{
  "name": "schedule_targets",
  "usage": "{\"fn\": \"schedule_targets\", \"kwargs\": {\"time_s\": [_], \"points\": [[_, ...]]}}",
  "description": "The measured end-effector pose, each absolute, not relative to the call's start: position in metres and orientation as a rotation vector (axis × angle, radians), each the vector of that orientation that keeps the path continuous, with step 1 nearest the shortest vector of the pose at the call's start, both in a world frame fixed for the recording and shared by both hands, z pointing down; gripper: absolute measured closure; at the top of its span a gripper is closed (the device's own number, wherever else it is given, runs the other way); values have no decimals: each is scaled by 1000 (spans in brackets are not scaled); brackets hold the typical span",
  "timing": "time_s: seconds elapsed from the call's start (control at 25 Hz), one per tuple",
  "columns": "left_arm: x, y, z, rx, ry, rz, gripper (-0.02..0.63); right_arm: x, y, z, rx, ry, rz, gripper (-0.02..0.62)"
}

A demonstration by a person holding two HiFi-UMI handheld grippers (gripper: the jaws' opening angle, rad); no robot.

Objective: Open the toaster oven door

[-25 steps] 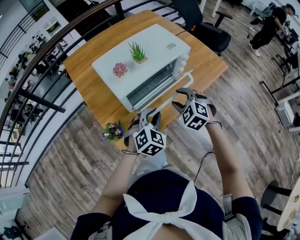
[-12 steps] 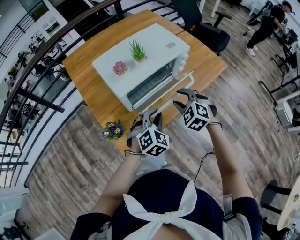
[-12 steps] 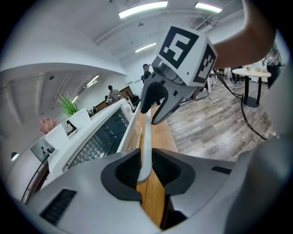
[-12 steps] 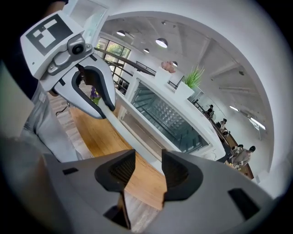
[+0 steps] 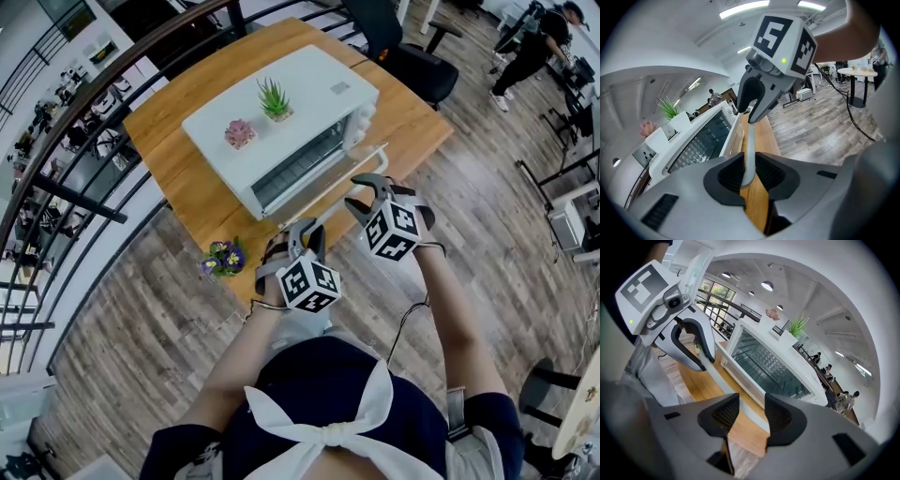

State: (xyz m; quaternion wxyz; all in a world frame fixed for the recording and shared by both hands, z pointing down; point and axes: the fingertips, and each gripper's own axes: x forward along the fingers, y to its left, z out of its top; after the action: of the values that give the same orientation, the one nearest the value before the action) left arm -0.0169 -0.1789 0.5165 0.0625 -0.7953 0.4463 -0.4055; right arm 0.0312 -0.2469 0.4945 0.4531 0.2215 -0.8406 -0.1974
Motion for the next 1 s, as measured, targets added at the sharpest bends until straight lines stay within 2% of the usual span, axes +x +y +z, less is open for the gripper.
{"fn": "schedule_targets", "kwargs": {"time_s": [0.36, 0.68, 0.8, 1.0], "points": [[-12, -175, 523, -2383, 1354, -1249, 522, 14, -249, 496, 508, -2067, -542, 416], [-10, -173, 525, -2387, 1355, -1252, 522, 12, -252, 504, 486, -2038, -557, 442], [-9, -171, 528, -2390, 1353, -1256, 522, 13, -254, 504, 498, -2031, -563, 488], [-5, -166, 530, -2396, 1352, -1271, 522, 16, -250, 506, 491, -2019, -566, 492]]}}
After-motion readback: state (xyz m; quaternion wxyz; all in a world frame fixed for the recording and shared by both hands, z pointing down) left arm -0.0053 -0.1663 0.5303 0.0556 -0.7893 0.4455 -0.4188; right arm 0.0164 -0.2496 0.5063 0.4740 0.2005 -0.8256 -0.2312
